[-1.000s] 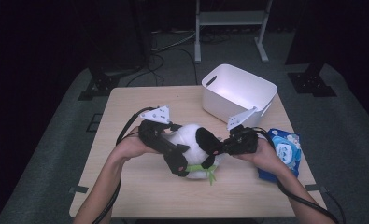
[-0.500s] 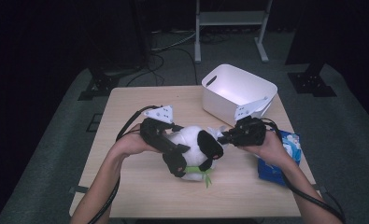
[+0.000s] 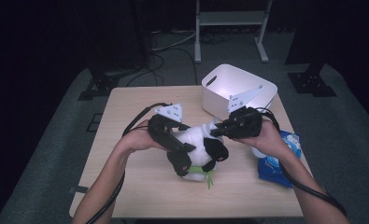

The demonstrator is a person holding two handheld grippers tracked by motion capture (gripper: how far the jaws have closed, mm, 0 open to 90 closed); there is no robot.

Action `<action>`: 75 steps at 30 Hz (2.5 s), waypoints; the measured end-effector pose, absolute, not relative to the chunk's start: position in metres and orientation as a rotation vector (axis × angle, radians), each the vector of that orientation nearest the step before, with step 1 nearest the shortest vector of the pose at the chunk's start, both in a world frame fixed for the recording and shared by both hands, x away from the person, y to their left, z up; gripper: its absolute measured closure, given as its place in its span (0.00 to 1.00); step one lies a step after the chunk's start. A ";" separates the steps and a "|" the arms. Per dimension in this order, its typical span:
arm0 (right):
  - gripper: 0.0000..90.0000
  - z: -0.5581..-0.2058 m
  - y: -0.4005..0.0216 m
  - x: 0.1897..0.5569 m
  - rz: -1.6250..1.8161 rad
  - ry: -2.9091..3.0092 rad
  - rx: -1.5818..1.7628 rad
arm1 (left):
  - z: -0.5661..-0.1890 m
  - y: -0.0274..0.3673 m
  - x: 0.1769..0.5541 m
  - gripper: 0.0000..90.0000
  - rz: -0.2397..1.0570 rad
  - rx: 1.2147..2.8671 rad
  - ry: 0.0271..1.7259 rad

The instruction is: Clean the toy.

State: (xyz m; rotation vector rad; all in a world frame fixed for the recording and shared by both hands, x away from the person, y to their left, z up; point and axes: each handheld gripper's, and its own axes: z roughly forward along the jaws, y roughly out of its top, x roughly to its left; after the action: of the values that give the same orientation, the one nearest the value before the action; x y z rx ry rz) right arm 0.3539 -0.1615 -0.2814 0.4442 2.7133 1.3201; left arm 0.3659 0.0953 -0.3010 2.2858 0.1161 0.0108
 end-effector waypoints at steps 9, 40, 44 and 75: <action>0.89 -0.274 -0.147 0.353 1.297 2.735 0.381 | -0.299 0.086 0.373 0.36 -0.004 2.306 0.117; 0.89 -0.285 -0.182 0.352 1.178 2.736 0.487 | -0.289 0.092 0.378 0.25 -0.016 2.242 0.144; 0.89 -0.280 -0.175 0.351 1.166 2.737 0.450 | -0.292 0.087 0.378 0.25 -0.040 2.244 0.134; 0.89 -0.273 -0.149 0.364 1.109 2.754 0.397 | -0.292 0.091 0.381 0.25 -0.016 2.213 0.151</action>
State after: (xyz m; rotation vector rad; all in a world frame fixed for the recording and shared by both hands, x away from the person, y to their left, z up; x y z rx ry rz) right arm 0.3639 -0.1489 -0.2730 0.3975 2.7543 1.1092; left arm 0.3808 0.0912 -0.2917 2.2128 0.1510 -0.0155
